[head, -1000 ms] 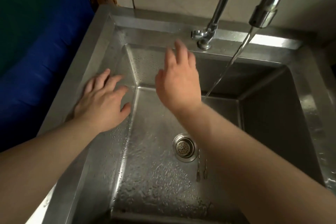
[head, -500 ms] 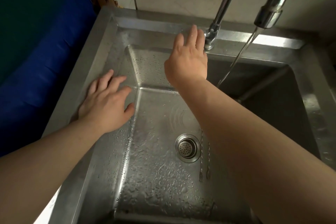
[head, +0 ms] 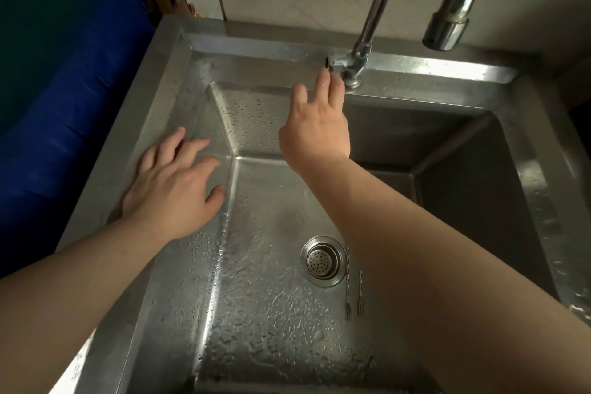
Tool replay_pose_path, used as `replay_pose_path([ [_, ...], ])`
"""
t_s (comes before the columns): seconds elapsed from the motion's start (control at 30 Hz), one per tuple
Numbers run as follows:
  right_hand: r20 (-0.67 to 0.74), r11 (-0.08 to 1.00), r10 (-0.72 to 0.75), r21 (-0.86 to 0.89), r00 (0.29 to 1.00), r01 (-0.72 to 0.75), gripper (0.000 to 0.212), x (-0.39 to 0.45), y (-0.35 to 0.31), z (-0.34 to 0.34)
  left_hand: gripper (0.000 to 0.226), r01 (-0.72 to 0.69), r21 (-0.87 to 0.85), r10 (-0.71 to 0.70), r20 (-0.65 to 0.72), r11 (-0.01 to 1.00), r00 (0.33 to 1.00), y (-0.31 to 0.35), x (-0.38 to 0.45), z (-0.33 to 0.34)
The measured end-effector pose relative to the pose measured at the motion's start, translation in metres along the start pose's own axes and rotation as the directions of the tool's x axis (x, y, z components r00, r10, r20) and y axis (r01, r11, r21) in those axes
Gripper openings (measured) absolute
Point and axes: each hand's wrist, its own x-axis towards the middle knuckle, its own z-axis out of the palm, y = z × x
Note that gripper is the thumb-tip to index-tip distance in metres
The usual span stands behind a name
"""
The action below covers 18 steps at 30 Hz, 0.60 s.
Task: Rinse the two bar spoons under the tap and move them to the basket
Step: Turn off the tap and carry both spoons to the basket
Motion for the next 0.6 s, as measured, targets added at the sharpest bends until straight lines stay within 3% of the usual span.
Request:
replay_pose_path([
  [0.17,0.019,0.999,-0.033,0.006,0.999,0.033,0.046,-0.003,0.004,0.001,0.043,0.01,0.002,-0.01,0.009,1.0,1.0,0.001,0.0,-0.001],
  [0.4,0.061,0.978,-0.12,0.177,0.991,0.108,0.052,-0.041,0.03,-0.001,0.05,0.025,0.032,-0.026,0.03,0.999,0.999,0.002,0.001,-0.001],
  [0.53,0.024,0.973,-0.121,0.199,0.992,0.114,0.044,-0.083,0.054,0.009,0.061,0.029,0.171,-0.045,0.09,0.985,0.995,0.004,0.003,0.001],
  [0.6,0.005,0.976,-0.102,0.196,0.995,0.099,0.037,-0.107,0.073,0.02,0.059,0.013,0.256,-0.018,0.015,0.967,1.0,0.013,-0.002,0.006],
])
